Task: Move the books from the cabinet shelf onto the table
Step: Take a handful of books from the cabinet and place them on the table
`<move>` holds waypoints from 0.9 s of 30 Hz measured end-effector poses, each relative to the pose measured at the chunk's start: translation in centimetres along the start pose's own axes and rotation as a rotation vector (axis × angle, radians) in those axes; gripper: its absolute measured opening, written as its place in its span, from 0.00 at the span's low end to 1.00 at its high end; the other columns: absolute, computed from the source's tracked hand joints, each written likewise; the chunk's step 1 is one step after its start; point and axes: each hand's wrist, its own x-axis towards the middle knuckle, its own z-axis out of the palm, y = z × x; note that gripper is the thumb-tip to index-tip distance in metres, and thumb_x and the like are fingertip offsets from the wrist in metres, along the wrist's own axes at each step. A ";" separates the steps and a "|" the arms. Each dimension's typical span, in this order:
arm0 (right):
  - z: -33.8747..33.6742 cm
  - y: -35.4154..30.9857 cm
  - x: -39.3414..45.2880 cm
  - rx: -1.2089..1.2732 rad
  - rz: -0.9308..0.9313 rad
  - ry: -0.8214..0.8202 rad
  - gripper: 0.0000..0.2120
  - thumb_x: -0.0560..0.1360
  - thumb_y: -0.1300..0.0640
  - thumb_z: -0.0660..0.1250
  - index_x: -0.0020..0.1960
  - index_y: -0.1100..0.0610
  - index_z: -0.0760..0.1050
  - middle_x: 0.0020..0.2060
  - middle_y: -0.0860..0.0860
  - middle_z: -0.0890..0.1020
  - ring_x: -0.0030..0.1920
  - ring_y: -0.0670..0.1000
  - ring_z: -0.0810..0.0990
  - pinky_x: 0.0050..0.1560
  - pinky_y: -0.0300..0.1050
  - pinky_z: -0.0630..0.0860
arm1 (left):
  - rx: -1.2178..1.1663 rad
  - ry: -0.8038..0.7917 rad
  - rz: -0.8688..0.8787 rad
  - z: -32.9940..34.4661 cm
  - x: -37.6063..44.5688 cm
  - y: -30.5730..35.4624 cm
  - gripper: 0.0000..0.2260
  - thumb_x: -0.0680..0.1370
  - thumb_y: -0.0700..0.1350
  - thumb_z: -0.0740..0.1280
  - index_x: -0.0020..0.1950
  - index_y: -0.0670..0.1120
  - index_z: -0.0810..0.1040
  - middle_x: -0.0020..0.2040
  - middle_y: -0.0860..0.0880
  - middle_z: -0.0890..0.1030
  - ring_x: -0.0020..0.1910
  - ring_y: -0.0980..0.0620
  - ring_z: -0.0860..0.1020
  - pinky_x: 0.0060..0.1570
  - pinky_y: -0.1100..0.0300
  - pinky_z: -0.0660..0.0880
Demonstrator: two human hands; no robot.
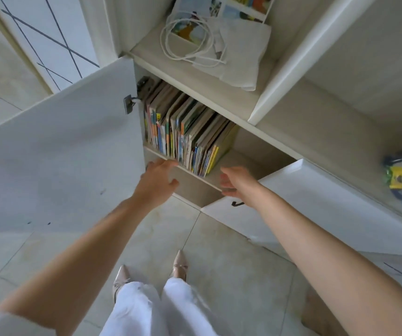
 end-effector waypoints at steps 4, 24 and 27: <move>-1.7 -2.1 3.1 0.003 0.013 -0.013 0.21 0.80 0.46 0.60 0.68 0.55 0.67 0.59 0.54 0.76 0.53 0.53 0.78 0.51 0.50 0.80 | -0.162 0.015 -0.091 5.1 3.2 1.1 0.21 0.77 0.39 0.66 0.70 0.45 0.70 0.66 0.45 0.72 0.66 0.46 0.71 0.64 0.54 0.69; 3.0 -5.8 14.5 -0.036 -0.001 0.125 0.23 0.71 0.54 0.73 0.59 0.58 0.65 0.51 0.59 0.78 0.46 0.59 0.81 0.33 0.50 0.79 | -0.432 0.421 -0.069 15.4 11.6 0.3 0.24 0.75 0.36 0.67 0.70 0.43 0.68 0.66 0.45 0.73 0.63 0.46 0.75 0.55 0.63 0.70; 3.1 -5.7 15.4 -0.026 -0.004 0.139 0.22 0.71 0.57 0.72 0.58 0.57 0.64 0.53 0.60 0.78 0.48 0.61 0.81 0.32 0.51 0.81 | -0.487 0.416 -0.076 16.1 11.6 0.6 0.24 0.75 0.36 0.67 0.71 0.44 0.68 0.66 0.44 0.74 0.63 0.46 0.74 0.54 0.65 0.68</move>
